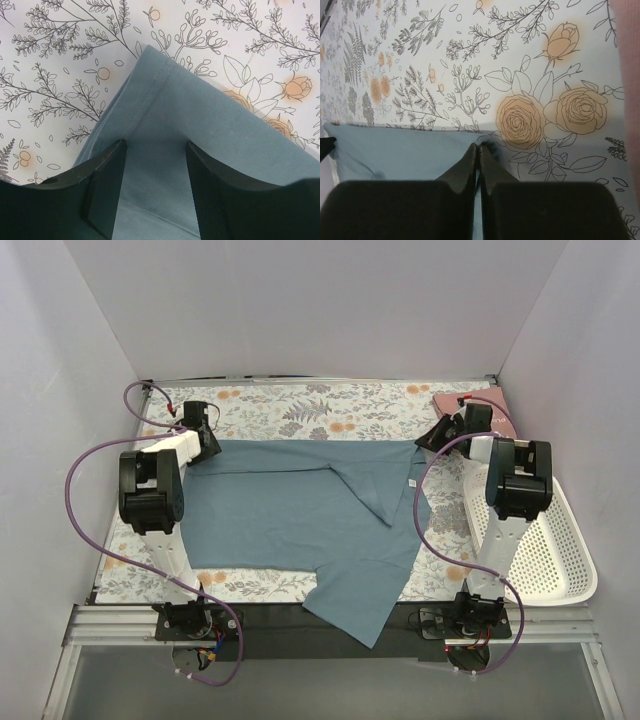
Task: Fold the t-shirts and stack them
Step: Fold the tshirt
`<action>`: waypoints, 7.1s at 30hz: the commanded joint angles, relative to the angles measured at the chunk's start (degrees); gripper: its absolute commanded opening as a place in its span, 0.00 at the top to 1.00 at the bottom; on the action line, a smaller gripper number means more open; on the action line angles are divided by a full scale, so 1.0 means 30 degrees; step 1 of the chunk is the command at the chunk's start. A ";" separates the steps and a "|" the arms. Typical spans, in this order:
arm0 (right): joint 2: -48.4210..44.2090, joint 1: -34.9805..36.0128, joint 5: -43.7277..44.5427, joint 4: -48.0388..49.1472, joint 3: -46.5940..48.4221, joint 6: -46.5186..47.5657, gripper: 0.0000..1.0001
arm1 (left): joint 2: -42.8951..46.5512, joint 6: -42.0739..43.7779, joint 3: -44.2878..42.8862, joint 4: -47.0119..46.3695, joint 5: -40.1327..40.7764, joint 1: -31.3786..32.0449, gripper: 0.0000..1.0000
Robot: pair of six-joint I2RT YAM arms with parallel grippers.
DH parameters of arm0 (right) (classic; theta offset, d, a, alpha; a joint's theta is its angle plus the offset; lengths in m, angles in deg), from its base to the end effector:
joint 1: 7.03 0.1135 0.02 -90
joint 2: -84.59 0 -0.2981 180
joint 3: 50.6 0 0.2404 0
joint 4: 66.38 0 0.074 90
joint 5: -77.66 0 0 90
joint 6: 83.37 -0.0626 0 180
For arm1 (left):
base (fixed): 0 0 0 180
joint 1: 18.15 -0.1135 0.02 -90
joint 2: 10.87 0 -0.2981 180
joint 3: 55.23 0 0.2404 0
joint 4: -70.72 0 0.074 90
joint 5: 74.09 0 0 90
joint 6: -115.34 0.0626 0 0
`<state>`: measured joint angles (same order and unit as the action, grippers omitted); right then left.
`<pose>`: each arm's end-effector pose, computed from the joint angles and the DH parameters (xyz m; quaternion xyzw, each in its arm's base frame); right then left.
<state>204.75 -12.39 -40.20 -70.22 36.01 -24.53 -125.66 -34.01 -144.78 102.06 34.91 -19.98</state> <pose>0.4736 -0.0150 0.1598 0.1713 0.8597 0.3064 0.3711 0.4349 0.0343 0.1705 -0.5216 0.7890 0.0021 0.3247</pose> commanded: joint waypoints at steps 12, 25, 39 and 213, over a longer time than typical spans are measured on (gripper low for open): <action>-0.5502 0.0995 0.3362 -0.4559 0.0092 0.5020 0.64 | 0.3335 -0.1572 0.0098 0.1257 -0.1762 0.0255 0.30; -0.5836 0.7821 0.2986 -0.4681 -0.2168 0.6782 0.64 | 1.3111 -0.3712 0.6853 0.1257 -0.2292 0.3418 0.24; -0.3521 0.8234 0.3310 -0.4182 -0.2081 0.7572 0.66 | 1.6817 -0.3155 1.3018 -0.0530 -0.2351 0.4652 0.24; -0.9158 0.5564 0.5147 -0.8839 -0.2354 0.6402 0.57 | 0.8684 -0.7723 0.2843 0.7111 0.0931 0.2367 0.31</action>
<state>187.42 -0.63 -29.95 -94.46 38.18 -6.39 -110.75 -52.48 -145.28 117.08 33.40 -12.22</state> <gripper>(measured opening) 0.420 0.685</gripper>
